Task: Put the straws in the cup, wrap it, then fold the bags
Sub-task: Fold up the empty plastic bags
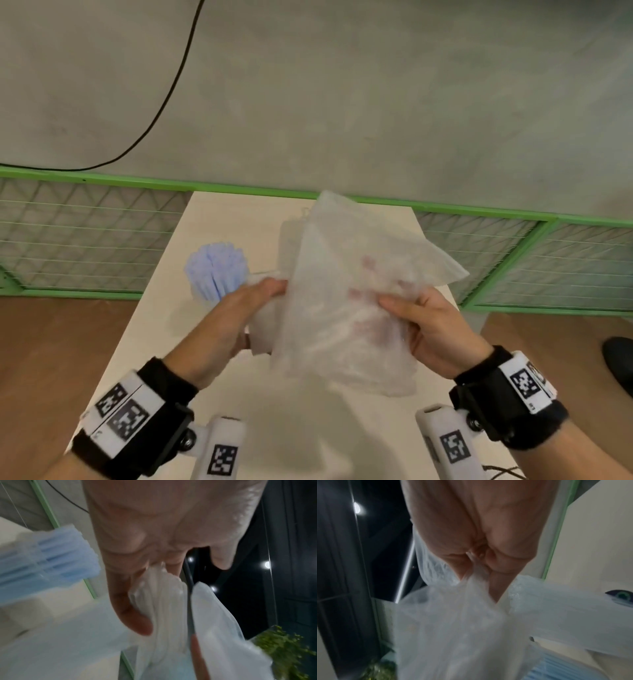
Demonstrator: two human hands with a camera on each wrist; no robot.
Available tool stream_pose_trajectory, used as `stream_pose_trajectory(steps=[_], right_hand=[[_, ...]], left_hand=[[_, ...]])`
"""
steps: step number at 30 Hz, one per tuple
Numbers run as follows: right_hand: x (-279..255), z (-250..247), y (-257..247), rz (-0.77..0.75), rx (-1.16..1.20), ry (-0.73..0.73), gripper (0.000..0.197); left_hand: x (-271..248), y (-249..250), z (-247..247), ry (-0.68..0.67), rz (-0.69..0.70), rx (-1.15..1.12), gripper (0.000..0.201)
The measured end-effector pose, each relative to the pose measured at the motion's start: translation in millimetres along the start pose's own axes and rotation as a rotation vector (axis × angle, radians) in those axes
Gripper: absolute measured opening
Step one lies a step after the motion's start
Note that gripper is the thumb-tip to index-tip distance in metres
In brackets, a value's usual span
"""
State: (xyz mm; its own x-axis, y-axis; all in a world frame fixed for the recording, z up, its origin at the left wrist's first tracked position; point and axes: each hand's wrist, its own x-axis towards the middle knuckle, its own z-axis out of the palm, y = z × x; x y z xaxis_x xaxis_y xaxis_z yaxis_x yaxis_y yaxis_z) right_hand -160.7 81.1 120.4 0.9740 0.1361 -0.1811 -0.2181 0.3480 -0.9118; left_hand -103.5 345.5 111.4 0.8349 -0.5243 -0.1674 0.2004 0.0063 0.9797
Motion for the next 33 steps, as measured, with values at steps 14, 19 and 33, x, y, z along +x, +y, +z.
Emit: stream_pose_trajectory(steps=[14,19,33], right_hand=[[-8.1,9.6,-13.4,-0.008,-0.112,0.264,0.044],[2.1,6.9,-12.9,-0.273,-0.188,-0.201,0.022],[11.9,-2.7,-23.0,-0.447,-0.47,-0.267,0.029]], left_hand=[[5.4,7.1,9.4,0.034,0.177,0.051,0.034],[2.9,10.0,-0.2,-0.006,0.05,-0.169,0.03],[-6.1,3.8,6.5,-0.264,-0.221,-0.136,0.06]])
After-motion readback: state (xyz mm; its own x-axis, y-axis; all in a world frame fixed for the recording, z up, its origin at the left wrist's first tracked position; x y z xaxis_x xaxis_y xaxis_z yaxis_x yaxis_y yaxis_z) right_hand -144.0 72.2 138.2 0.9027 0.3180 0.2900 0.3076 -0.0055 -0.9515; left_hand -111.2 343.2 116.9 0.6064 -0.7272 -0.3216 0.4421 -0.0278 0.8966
